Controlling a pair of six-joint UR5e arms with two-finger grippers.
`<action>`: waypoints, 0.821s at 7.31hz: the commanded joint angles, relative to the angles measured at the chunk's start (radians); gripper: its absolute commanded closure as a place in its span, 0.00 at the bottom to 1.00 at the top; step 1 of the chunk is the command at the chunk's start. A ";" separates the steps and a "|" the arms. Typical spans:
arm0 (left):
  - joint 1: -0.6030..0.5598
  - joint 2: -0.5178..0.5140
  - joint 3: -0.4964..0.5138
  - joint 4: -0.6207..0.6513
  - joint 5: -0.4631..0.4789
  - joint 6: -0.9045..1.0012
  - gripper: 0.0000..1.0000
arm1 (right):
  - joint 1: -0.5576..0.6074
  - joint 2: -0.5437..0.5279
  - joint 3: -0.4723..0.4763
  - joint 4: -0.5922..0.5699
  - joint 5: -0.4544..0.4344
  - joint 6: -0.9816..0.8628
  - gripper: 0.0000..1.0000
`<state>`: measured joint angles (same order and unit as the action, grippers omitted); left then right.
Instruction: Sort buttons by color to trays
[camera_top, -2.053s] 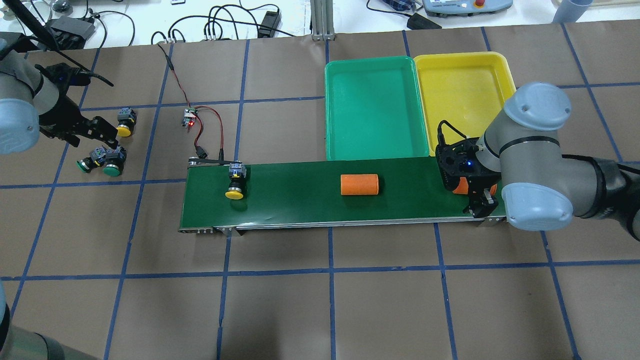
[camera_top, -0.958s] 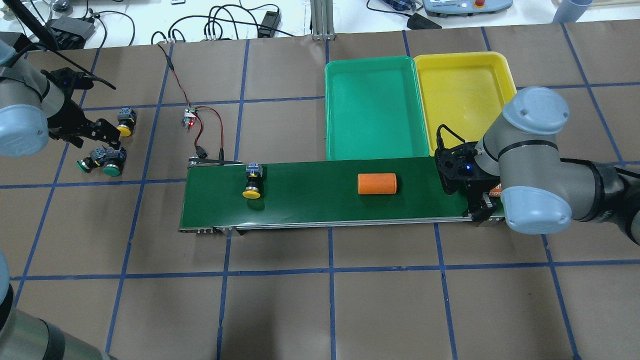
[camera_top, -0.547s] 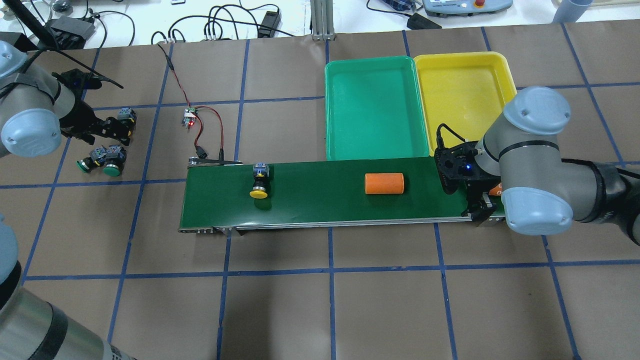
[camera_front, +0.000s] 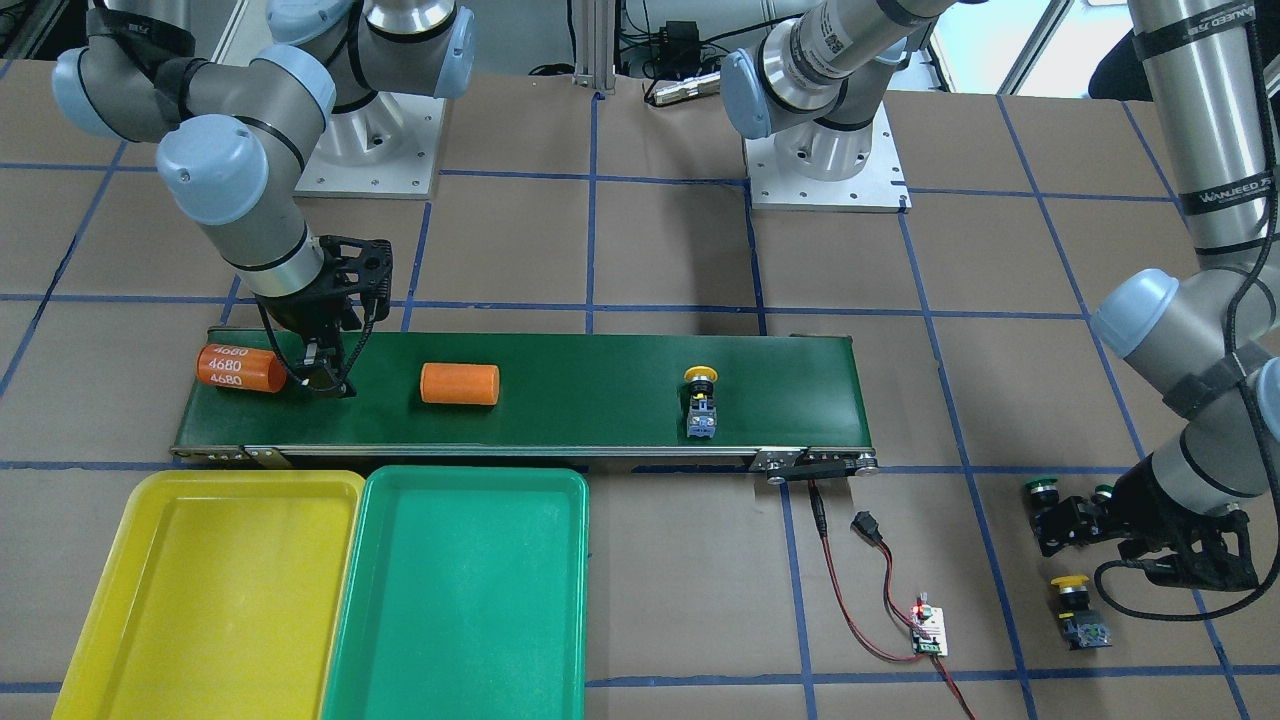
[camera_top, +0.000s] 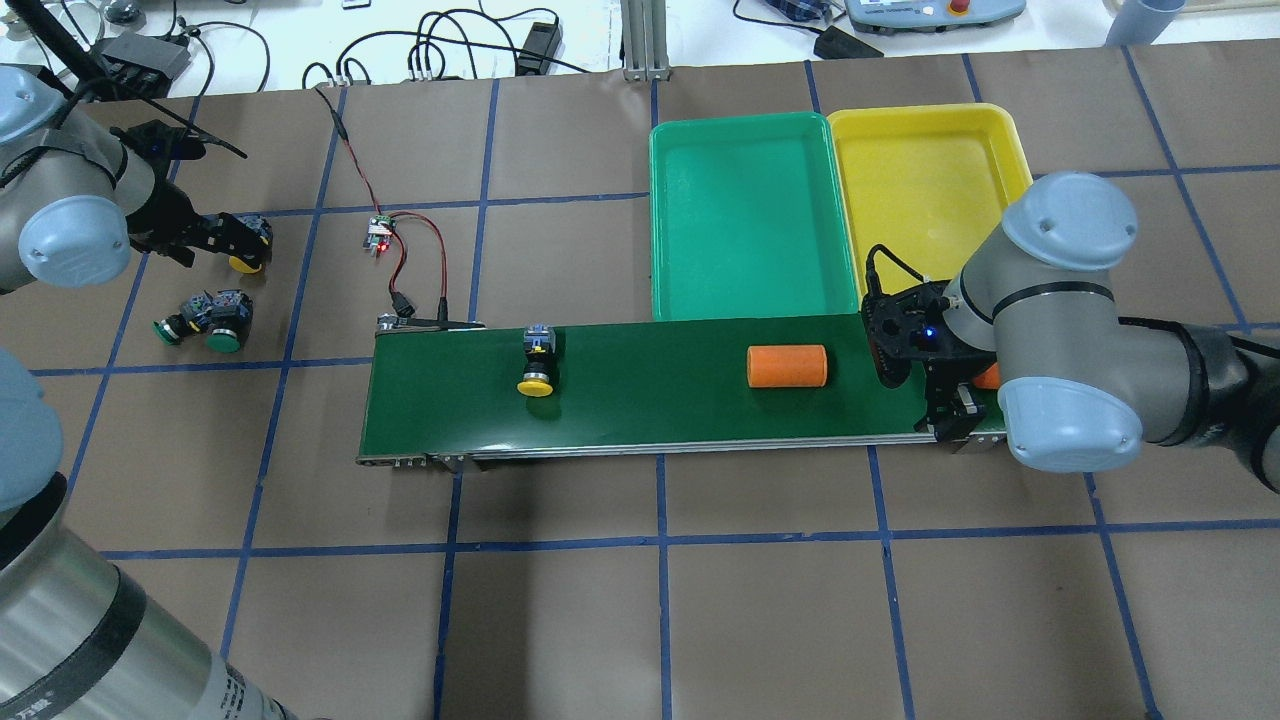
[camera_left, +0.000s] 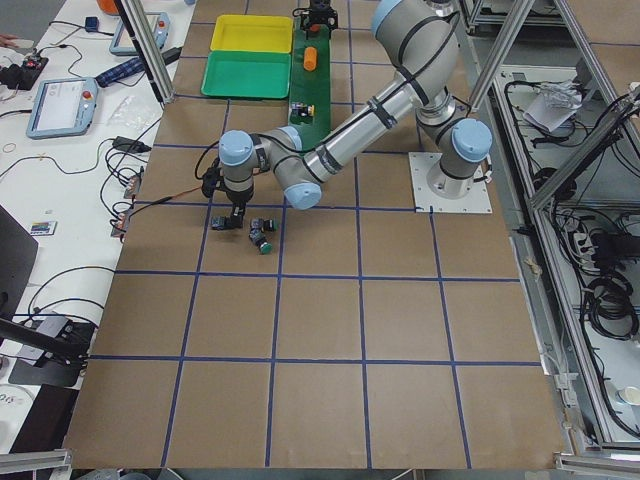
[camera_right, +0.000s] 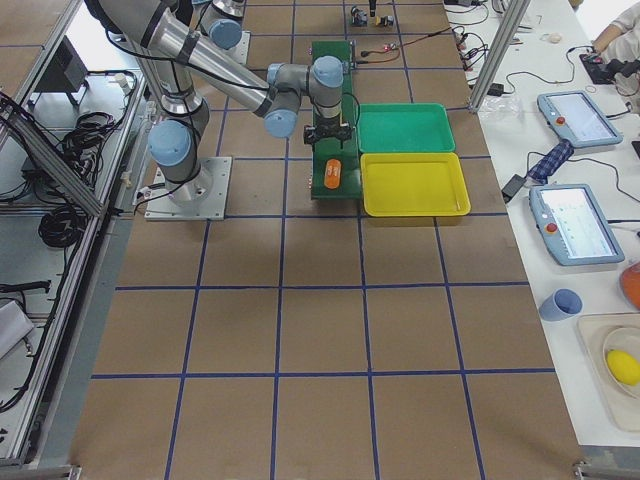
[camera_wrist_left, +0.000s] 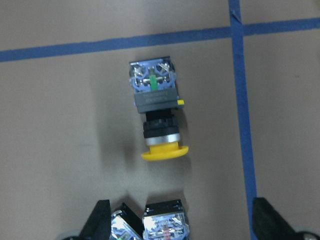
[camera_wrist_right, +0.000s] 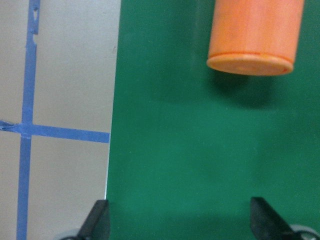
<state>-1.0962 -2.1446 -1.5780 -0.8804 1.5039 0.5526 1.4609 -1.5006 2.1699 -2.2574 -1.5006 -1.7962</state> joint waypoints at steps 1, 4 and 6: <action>-0.001 -0.050 0.030 0.055 -0.017 -0.006 0.00 | 0.035 -0.001 -0.004 -0.001 0.025 0.011 0.00; -0.004 -0.115 0.073 0.089 -0.045 -0.023 0.00 | 0.099 0.002 -0.005 -0.065 0.036 0.077 0.00; -0.004 -0.120 0.075 0.096 -0.076 -0.026 0.00 | 0.124 0.000 -0.005 -0.076 0.036 0.121 0.00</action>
<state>-1.1000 -2.2590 -1.5052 -0.7886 1.4425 0.5283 1.5683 -1.4999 2.1645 -2.3220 -1.4657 -1.7014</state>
